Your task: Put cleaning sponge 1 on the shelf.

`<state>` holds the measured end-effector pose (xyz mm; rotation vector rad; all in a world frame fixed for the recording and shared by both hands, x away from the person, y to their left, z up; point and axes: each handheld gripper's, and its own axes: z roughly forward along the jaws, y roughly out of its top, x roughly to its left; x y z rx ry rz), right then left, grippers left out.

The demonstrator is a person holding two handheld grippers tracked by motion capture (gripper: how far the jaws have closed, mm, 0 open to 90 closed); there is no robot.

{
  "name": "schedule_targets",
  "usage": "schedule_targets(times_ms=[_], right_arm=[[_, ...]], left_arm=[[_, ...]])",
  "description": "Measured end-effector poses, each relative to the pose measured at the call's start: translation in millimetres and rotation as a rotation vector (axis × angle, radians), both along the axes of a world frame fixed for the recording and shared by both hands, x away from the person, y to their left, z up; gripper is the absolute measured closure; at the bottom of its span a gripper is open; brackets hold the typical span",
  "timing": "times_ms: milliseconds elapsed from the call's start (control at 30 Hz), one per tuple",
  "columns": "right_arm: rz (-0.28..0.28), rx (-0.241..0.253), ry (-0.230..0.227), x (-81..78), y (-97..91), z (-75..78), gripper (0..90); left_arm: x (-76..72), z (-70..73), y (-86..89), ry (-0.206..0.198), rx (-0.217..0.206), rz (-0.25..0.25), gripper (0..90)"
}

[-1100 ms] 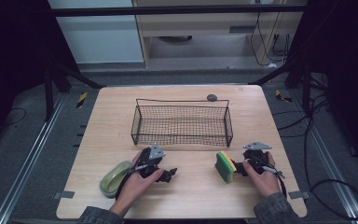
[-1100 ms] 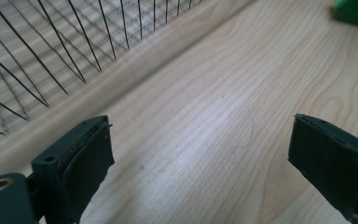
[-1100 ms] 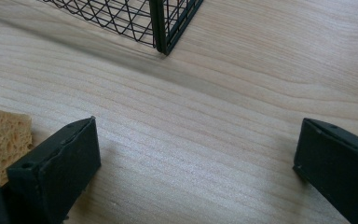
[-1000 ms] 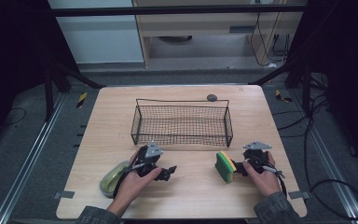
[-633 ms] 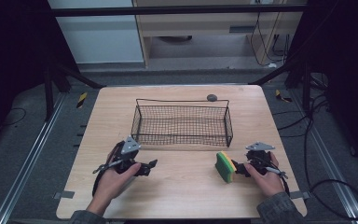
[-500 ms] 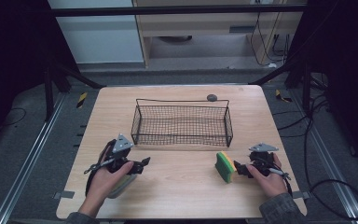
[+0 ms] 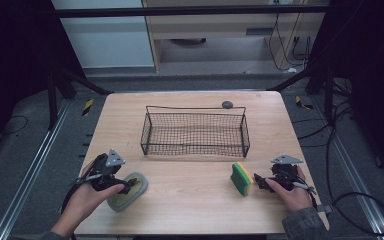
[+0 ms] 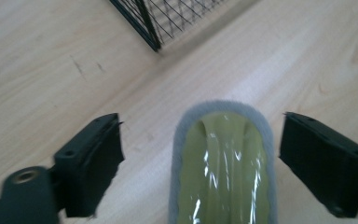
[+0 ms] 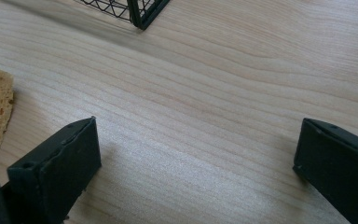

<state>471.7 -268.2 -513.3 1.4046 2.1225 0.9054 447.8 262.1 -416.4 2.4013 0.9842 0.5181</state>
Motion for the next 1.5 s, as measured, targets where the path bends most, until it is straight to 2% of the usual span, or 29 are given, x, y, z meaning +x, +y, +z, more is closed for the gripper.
schedule_targets(times_ms=[33, 167, 200, 267, 367, 500, 767, 967, 1233, 1500], right_arm=[[0.001, -0.001, 0.003, 0.2, 0.0, 0.2, 0.5], [0.003, -0.004, -0.003, 2.2, -0.2, -0.1, 0.5], [-0.003, 0.01, 0.007, 2.1, 0.6, 0.6, 0.5], [0.006, -0.003, 0.001, 3.1, -0.1, 0.2, 0.5], [0.009, -0.002, 0.007, 3.6, 0.1, 0.6, 0.5], [0.012, -0.003, 0.004, 3.6, -0.3, 0.3, 0.5], [0.01, -0.002, 0.005, 3.5, -0.1, 0.4, 0.5], [0.011, -0.002, 0.005, 3.5, -0.1, 0.4, 0.5], [0.011, -0.002, 0.0, 3.3, -0.3, 0.1, 0.5], [0.01, -0.002, 0.0, 3.2, -0.2, 0.0, 0.5]], left_arm=[[-0.1, 0.1, 0.1, 0.002, 0.015, -0.007, 15.0], [3.2, -0.7, -1.9, 0.06, 0.038, -0.006, 14.6], [3.2, -0.7, -1.9, 0.06, 0.038, -0.006, 13.4], [2.9, 0.9, -6.1, 0.084, 0.1, -0.014, 13.4], [3.2, 0.2, -7.7, 0.106, 0.134, -0.012, 13.6], [8.9, -6.3, -7.5, 0.153, 0.132, -0.028, 17.4], [12.2, -11.4, -12.4, 0.229, 0.159, -0.079, 38.9], [16.1, -14.6, -12.8, 0.261, 0.164, -0.087, 46.2], [20.8, -15.7, -12.9, 0.276, 0.152, -0.078, 56.4], [24.1, -17.3, -12.2, 0.307, 0.147, -0.084, 57.2]])
